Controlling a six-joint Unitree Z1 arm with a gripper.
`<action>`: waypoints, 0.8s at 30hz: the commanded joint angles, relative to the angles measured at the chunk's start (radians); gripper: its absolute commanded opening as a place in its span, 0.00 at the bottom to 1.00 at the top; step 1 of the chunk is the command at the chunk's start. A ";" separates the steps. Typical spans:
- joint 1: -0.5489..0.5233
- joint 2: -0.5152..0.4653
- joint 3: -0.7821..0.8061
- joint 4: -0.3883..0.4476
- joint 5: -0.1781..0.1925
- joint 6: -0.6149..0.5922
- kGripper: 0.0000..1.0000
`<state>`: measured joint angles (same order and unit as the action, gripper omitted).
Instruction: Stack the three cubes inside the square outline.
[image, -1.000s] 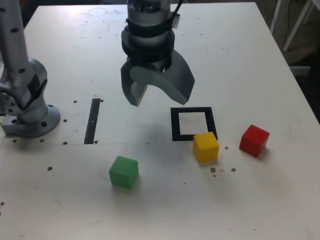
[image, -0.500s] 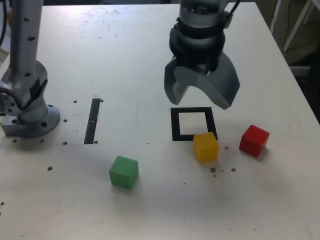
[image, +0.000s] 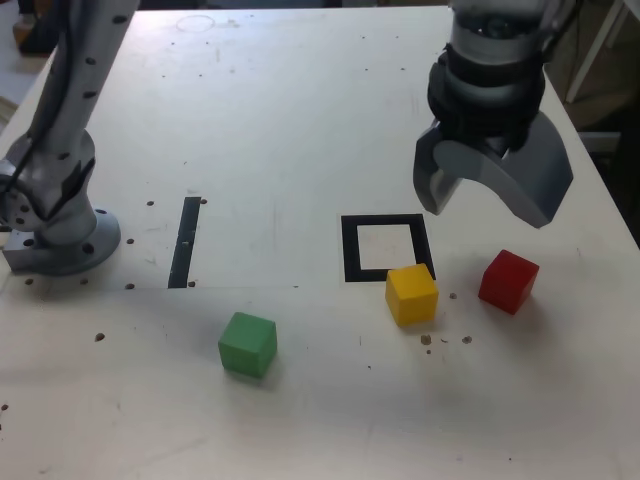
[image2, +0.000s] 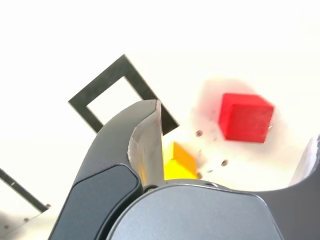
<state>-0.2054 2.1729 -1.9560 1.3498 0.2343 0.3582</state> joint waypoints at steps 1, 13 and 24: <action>-0.003 0.024 -0.017 0.003 0.005 0.003 1.00; -0.044 0.149 -0.172 0.069 0.006 0.007 0.98; -0.046 0.225 -0.234 0.098 -0.020 0.008 0.92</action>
<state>-0.2509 2.3872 -2.1834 1.4445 0.2165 0.3637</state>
